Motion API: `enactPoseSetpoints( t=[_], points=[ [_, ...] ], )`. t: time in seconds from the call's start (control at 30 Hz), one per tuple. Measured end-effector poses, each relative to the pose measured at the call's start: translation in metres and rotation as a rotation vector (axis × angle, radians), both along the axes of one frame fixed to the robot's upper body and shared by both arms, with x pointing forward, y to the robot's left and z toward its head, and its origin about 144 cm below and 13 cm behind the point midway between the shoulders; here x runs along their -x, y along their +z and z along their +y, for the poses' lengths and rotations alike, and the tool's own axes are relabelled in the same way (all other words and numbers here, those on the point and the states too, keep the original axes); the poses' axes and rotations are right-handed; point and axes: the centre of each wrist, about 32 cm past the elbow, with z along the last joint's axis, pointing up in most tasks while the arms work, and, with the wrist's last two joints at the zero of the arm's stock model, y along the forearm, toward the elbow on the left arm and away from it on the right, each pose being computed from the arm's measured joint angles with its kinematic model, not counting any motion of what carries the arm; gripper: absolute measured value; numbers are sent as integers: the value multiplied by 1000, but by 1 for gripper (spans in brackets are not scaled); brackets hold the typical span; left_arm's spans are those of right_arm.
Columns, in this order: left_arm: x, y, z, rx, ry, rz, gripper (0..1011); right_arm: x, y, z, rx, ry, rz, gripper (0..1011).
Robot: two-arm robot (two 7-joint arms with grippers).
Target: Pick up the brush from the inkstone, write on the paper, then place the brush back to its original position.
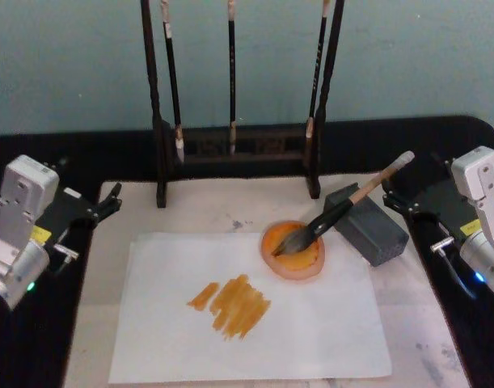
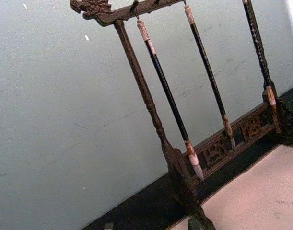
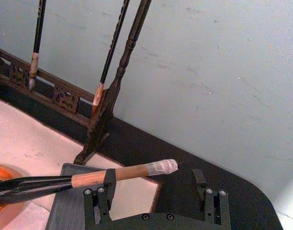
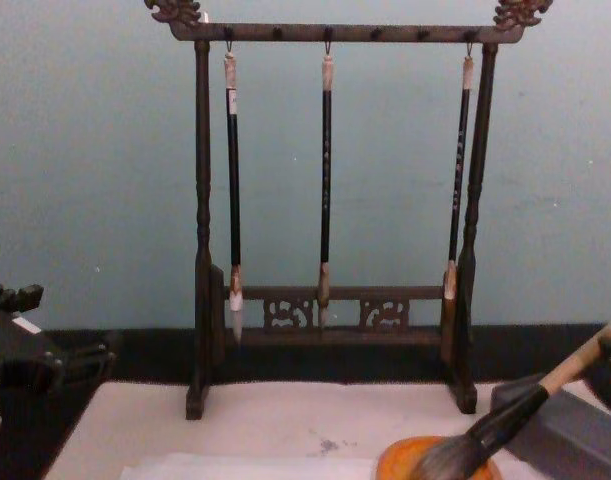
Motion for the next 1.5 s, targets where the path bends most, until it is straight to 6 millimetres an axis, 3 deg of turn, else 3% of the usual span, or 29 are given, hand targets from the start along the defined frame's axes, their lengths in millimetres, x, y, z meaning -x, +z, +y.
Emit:
enactPoseSetpoints(
  t=[1.4, 1.5],
  points=[
    [0, 0, 0, 0, 0, 0, 1010, 0, 0, 0, 0, 0, 0, 1000],
    [0, 0, 0, 0, 0, 0, 1010, 1, 8, -3, -59, 21, 8, 1000]
  ],
)
